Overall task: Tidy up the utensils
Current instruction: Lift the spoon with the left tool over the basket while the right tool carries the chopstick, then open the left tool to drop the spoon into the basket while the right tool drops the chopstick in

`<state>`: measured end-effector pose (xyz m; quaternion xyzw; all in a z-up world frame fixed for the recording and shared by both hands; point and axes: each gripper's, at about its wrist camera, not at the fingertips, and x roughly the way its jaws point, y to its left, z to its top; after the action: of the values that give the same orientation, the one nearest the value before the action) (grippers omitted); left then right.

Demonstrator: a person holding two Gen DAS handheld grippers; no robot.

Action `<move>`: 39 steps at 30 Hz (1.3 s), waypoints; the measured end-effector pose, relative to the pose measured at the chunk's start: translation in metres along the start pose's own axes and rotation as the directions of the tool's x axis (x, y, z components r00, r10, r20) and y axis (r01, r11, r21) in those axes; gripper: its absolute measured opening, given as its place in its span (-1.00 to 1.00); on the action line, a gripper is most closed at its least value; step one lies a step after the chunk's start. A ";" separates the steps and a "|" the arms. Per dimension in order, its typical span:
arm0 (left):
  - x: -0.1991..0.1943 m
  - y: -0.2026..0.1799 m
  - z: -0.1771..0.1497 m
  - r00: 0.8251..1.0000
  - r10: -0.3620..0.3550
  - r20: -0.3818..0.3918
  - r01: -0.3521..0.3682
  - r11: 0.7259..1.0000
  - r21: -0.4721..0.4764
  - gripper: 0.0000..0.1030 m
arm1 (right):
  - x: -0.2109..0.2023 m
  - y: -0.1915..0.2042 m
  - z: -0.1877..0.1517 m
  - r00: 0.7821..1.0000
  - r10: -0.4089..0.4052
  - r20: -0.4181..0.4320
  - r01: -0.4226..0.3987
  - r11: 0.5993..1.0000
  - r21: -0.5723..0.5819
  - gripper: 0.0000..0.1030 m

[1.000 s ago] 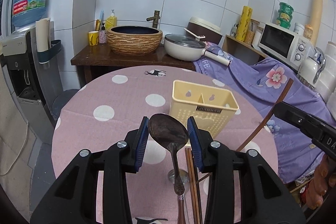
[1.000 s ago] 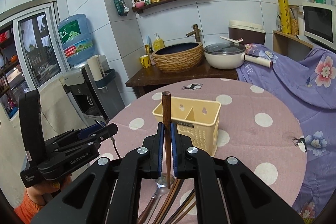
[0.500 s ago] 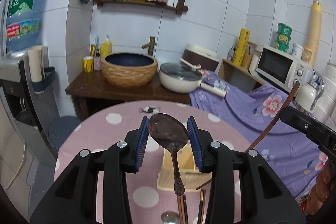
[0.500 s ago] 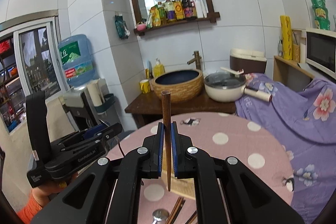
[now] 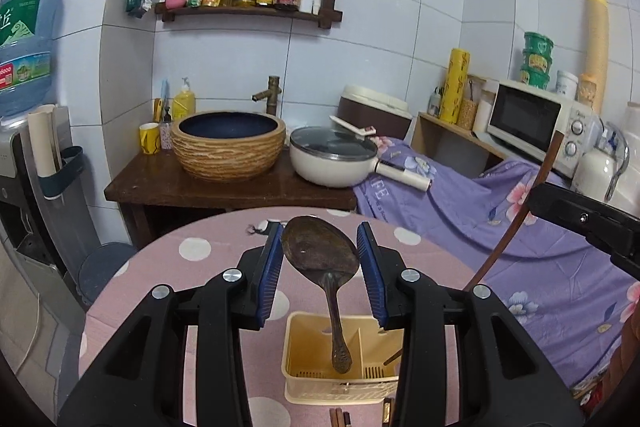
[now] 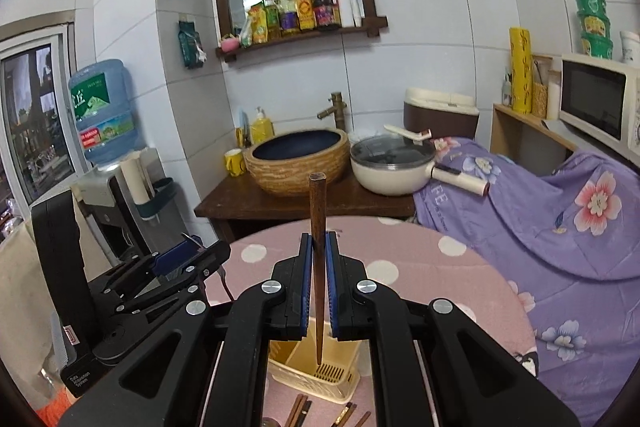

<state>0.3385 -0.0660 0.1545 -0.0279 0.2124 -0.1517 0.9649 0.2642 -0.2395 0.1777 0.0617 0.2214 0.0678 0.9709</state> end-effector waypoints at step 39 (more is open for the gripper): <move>0.038 -0.008 -0.084 0.995 0.002 -0.104 0.005 0.997 0.072 0.01 | 0.039 -0.030 -0.054 0.996 -0.049 -0.078 0.056 0.994 0.093 -0.27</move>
<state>0.3336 -0.0838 0.0637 0.0150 0.2567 -0.1613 0.9528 0.2782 -0.2583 0.1081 0.0996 0.2627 0.0338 0.9591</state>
